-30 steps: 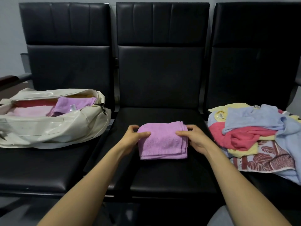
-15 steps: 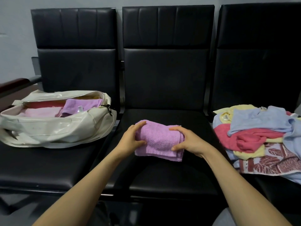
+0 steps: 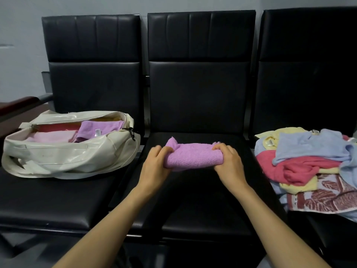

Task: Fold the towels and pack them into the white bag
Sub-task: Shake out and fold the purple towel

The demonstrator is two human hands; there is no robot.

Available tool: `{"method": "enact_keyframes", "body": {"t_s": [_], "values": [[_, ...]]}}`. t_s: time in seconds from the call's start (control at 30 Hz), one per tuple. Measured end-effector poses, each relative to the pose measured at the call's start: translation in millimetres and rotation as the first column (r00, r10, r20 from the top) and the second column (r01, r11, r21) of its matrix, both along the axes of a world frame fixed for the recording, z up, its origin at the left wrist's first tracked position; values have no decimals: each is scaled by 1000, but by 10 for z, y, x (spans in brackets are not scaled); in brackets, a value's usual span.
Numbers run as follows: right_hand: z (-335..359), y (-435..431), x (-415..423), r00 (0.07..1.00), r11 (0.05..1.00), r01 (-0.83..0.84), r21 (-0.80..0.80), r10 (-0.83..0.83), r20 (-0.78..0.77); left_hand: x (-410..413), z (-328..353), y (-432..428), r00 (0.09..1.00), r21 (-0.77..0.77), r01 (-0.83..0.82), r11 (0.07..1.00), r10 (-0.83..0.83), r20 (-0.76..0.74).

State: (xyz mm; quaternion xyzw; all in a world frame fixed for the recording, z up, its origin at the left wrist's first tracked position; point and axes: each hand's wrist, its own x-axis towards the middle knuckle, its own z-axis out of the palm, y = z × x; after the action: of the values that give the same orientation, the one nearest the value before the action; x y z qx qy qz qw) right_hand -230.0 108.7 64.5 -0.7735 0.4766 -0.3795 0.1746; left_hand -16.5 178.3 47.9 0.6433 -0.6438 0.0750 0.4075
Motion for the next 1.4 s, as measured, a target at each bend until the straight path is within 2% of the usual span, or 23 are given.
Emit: {"method": "enact_keyframes", "body": {"t_s": [0.1, 0.13, 0.2, 0.23, 0.3, 0.33, 0.4, 0.47, 0.53, 0.6, 0.63, 0.67, 0.73, 0.83, 0.93, 1.03, 1.13, 1.27, 1.4], "values": [[54, -50, -5, 995, 999, -50, 22, 48, 86, 101, 38, 27, 993, -24, 111, 994, -112, -42], [63, -83, 12, 992, 995, -69, 79, 60, 107, 142, 67, 44, 978, 15, 189, 982, -187, -97], [172, -142, 62, 997, 954, 36, 296, -56, 60, 191, 136, 96, 936, 100, 274, 956, -242, -256], [193, -144, 69, 995, 920, 35, 390, -67, 71, 191, 160, 121, 910, 123, 286, 950, -230, -345], [117, -86, 14, 952, 922, -237, 305, 158, 263, 162, 177, 126, 825, 122, 285, 951, -179, -536], [102, -21, -8, 927, 912, -305, 275, 217, 306, 147, 169, 113, 770, 127, 284, 950, -147, -621], [40, 3, -18, 935, 892, -287, 350, 182, 304, 139, 136, 79, 700, 194, 290, 937, -70, -711], [-44, -59, 92, 968, 871, -186, 455, 83, 237, 157, 90, 54, 642, 300, 339, 892, 14, -767], [-99, -150, 157, 980, 798, -102, 594, -22, 198, 198, 14, 22, 508, 348, 422, 837, 100, -855], [-203, -212, 130, 967, 678, -168, 716, -30, 255, 254, -48, 0, 393, 358, 474, 805, 171, -904], [-209, -226, 97, 953, 609, -243, 755, 5, 302, 272, -44, -6, 409, 378, 473, 796, 181, -894], [-188, -231, 77, 937, 545, -313, 778, 44, 347, 290, -37, -12, 470, 417, 453, 788, 186, -863], [-148, -248, 76, 920, 495, -378, 783, 103, 379, 340, 9, -26, 582, 478, 382, 791, 196, -789], [8, -324, 279, 952, 631, -300, 715, 151, 267, 486, 182, -73, 649, 449, 298, 842, 166, -743], [305, -475, 778, 960, 779, -274, 564, 188, 206, 801, 469, -121, 722, 355, 184, 917, 119, -681], [666, -592, 1482, 961, 860, -275, 430, 263, 88, 1359, 737, -116, 796, 303, -27, 952, 204, -570], [883, -673, 2160, 905, 861, -424, 281, 414, 96, 1965, 939, -12, 856, 273, -238, 932, 334, -395], [872, -693, 2916, 861, 847, -500, 179, 509, -1, 2507, 996, 124, 827, 238, -317, 918, 391, -403], [637, -686, 3367, 856, 864, -490, 116, 502, -124, 2815, 814, 188, 797, 290, -386, 876, 475, -373]]}}
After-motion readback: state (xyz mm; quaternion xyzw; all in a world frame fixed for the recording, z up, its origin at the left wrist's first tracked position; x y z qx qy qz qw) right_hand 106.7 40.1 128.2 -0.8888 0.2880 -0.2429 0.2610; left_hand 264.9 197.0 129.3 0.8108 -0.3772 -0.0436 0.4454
